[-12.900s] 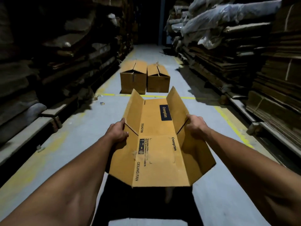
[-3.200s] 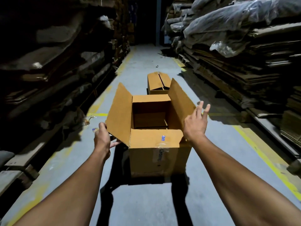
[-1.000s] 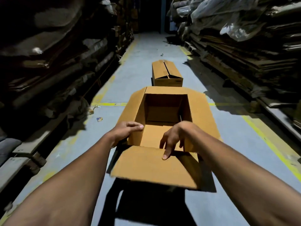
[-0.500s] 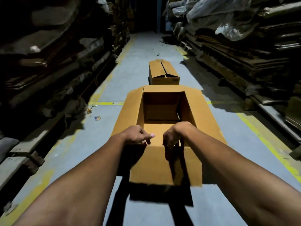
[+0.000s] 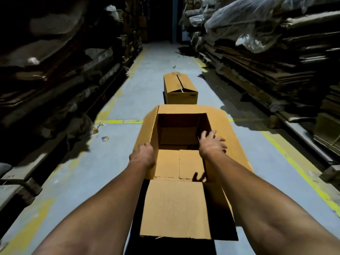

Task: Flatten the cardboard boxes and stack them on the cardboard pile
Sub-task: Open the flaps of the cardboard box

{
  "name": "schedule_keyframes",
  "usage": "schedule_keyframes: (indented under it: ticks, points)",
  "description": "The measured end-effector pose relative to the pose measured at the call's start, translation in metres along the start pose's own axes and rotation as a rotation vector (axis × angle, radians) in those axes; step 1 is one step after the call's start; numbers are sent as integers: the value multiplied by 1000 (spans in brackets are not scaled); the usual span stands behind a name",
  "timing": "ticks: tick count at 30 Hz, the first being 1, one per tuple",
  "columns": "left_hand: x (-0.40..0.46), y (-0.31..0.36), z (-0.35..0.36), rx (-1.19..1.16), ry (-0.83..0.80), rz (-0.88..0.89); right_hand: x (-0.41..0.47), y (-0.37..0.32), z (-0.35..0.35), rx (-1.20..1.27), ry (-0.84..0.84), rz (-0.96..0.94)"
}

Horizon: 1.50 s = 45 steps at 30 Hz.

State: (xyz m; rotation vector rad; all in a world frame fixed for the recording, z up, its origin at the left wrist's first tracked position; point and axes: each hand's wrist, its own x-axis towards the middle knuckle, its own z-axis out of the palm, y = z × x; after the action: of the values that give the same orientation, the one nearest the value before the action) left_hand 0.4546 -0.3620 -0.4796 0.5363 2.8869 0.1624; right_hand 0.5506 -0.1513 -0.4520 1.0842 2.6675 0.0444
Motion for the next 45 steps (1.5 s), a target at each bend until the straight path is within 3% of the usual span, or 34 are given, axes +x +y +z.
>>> schedule_keyframes:
  ticks: [3, 8, 9, 11, 12, 14, 15, 17, 22, 24, 27, 29, 31, 34, 36, 40, 45]
  points:
    - [-7, 2, 1, 46, -43, 10, 15, 22, 15, 105, -46, 79]
    - [4, 3, -44, -101, -519, -71, 1, 55, -3, 285, -243, 77]
    - [7, -4, -50, -93, -575, -98, -2, 59, -11, 219, -340, 83]
    - [0, -11, -52, -52, -627, -186, -2, 66, -18, 198, -380, 223]
    - [3, -14, -43, -44, -575, -215, 4, 69, -13, 234, -318, 216]
    - [4, -18, -25, -35, -274, -226, 10, 71, -1, 217, -121, 156]
    - [2, -16, -20, 6, -127, -186, 10, 71, 2, 213, -82, 125]
    - [-4, -9, -14, 22, -41, -131, 6, 68, 0, 160, -122, 85]
    - [5, -7, -31, -200, -315, -120, -5, 56, -25, -42, -299, 75]
    - [2, -7, -34, -133, -262, -93, -4, 52, -19, -64, -199, 70]
    - [-2, -3, -26, 24, -1, -98, 6, 47, -10, 147, 72, 76]
    - [-7, 0, -23, 62, 42, -59, 10, 43, -8, 208, 115, 58]
    - [-4, 2, -24, 45, -6, -48, 12, 39, -6, 192, 76, 38]
    - [0, 7, -39, 6, -260, -56, 16, 35, -4, 95, -121, 35]
    - [3, 6, -43, -42, -309, -75, 18, 26, -6, 11, -170, 67]
    - [9, 2, -23, 22, 29, 45, 31, 19, 0, 106, 105, 142]
    - [25, 6, -10, 122, 124, 169, 43, 38, 18, 314, 405, 32]
